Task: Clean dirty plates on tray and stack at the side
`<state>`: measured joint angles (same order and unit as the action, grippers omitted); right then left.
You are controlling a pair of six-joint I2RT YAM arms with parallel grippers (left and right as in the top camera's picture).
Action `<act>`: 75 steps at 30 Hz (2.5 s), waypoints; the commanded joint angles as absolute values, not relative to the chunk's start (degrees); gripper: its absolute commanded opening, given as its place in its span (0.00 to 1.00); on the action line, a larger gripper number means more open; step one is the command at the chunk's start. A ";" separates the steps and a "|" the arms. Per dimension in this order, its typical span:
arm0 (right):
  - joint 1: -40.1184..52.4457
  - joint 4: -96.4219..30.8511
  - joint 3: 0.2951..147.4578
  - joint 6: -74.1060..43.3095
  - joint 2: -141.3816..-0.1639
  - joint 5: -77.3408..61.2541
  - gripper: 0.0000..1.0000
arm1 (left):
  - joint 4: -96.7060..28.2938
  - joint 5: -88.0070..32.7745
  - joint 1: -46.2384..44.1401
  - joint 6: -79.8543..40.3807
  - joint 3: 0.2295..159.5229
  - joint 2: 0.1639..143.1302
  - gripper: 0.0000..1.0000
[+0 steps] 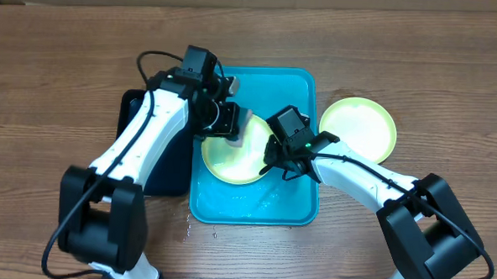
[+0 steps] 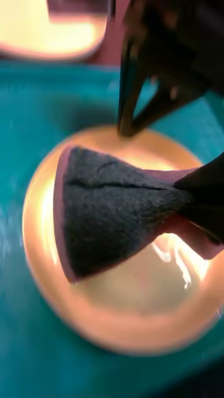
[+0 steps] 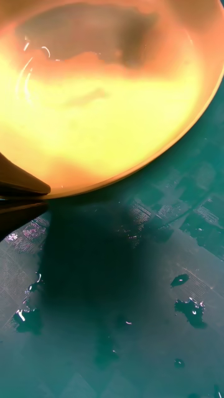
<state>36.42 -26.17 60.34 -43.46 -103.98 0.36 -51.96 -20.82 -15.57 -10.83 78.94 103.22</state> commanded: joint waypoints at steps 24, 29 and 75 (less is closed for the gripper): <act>36.80 -25.80 60.05 -43.29 -102.98 0.12 0.04 | -46.54 -24.10 -17.63 -11.75 71.33 114.96 0.04; 36.80 -25.82 60.05 -43.29 -102.98 0.14 0.04 | -50.28 -29.93 -17.26 -11.53 76.55 114.56 0.04; 36.80 -25.85 60.05 -43.29 -102.98 0.12 0.04 | -48.71 -8.16 -18.41 -12.21 70.50 107.55 0.12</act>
<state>36.53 -26.20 60.34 -43.42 -103.98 -0.19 -47.48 -10.52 -17.61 -12.84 69.80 108.42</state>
